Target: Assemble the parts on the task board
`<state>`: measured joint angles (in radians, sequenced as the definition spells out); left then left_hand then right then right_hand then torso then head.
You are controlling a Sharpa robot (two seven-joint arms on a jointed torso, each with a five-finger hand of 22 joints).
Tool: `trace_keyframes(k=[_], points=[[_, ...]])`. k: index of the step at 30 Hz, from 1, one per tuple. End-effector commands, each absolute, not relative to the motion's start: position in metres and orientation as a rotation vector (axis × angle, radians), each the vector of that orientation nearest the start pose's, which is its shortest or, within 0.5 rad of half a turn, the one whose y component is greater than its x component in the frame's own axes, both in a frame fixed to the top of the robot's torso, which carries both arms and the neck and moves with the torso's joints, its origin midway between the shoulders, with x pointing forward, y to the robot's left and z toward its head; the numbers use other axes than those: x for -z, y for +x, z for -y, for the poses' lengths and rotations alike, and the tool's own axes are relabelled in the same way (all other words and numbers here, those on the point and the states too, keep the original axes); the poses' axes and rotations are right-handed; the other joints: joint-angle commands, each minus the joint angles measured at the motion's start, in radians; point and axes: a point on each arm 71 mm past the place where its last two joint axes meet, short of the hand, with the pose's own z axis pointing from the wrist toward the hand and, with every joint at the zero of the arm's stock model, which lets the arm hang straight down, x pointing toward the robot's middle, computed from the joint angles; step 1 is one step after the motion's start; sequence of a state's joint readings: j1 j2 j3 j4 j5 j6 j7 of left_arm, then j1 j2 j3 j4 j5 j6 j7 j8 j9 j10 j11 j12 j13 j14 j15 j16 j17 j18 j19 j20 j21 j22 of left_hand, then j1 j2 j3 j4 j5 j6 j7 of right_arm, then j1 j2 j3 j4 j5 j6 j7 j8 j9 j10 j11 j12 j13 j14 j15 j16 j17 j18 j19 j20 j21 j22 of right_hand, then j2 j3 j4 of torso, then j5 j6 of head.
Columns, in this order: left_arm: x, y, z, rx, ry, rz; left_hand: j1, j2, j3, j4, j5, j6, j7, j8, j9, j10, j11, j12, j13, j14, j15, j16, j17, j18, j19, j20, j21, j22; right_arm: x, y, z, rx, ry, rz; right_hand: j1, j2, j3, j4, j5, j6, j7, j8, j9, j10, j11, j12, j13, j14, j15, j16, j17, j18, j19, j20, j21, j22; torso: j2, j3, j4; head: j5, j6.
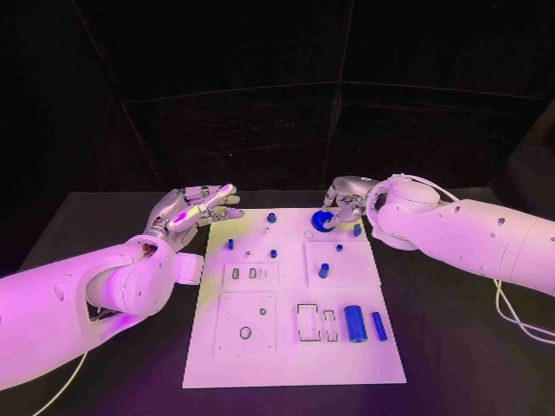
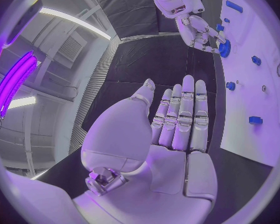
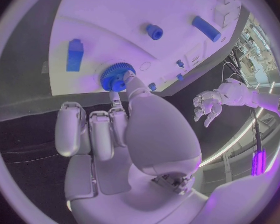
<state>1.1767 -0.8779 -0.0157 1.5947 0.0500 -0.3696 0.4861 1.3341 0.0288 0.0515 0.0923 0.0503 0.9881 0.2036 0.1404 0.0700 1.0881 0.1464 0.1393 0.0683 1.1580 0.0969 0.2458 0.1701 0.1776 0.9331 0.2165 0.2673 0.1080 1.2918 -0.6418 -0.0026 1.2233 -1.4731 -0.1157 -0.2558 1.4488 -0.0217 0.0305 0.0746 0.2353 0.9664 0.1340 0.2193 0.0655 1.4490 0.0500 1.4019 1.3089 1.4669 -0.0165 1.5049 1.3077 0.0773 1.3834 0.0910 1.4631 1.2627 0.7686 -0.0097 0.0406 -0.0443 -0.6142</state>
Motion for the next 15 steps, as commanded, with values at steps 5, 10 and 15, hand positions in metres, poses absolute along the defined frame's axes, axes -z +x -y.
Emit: trace_keyframes(k=[5, 10, 15], points=[[0.170, 0.477, -0.210, 1.611, -1.161, -1.300, -0.004, -0.003, -0.001, -0.004, -0.003, 0.007, 0.001, -0.006, -0.001, 0.008, 0.002, -0.007, 0.000, 0.007, 0.003, -0.004, 0.002, 0.007, 0.007, 0.001, -0.005, -0.001, 0.149, 0.553, 0.185, -0.360, -0.164, -1.702, -0.005, 0.012, 0.018, -0.001, 0.008, 0.015, -0.003, -0.001, 0.002, 0.006, -0.005, 0.002, 0.041, 0.072, -0.009, 0.005, 0.097, -0.014, 0.009, -0.005, 0.007, 0.007, 0.000, 0.0002, 0.0000, 0.002, -0.002], [0.170, 0.477, -0.210, 1.612, -1.163, -1.301, -0.005, -0.003, -0.001, -0.004, -0.003, 0.007, 0.002, -0.007, -0.001, 0.008, 0.002, -0.008, -0.001, 0.007, 0.003, -0.005, 0.002, 0.007, 0.008, 0.001, -0.005, -0.002, 0.148, 0.549, 0.180, -0.373, -0.174, -1.694, -0.020, 0.005, 0.035, 0.001, 0.022, 0.022, -0.004, -0.010, 0.000, 0.006, -0.006, 0.001, 0.041, 0.072, -0.011, 0.005, 0.097, -0.015, 0.010, -0.006, 0.008, 0.010, 0.000, -0.0007, 0.0008, 0.002, -0.001], [0.170, 0.477, -0.210, 1.612, -1.164, -1.302, -0.006, -0.003, -0.002, -0.004, -0.003, 0.007, 0.003, -0.008, -0.001, 0.008, 0.003, -0.009, -0.001, 0.007, 0.003, -0.006, 0.002, 0.007, 0.008, 0.002, -0.006, -0.002, 0.144, 0.543, 0.176, -0.396, -0.168, -1.662, -0.043, -0.010, 0.068, 0.006, 0.075, 0.029, -0.004, -0.027, -0.001, 0.007, -0.008, -0.001, 0.043, 0.073, -0.011, 0.006, 0.098, -0.017, 0.016, -0.007, 0.012, 0.019, -0.001, -0.0008, -0.0003, 0.005, -0.001]])
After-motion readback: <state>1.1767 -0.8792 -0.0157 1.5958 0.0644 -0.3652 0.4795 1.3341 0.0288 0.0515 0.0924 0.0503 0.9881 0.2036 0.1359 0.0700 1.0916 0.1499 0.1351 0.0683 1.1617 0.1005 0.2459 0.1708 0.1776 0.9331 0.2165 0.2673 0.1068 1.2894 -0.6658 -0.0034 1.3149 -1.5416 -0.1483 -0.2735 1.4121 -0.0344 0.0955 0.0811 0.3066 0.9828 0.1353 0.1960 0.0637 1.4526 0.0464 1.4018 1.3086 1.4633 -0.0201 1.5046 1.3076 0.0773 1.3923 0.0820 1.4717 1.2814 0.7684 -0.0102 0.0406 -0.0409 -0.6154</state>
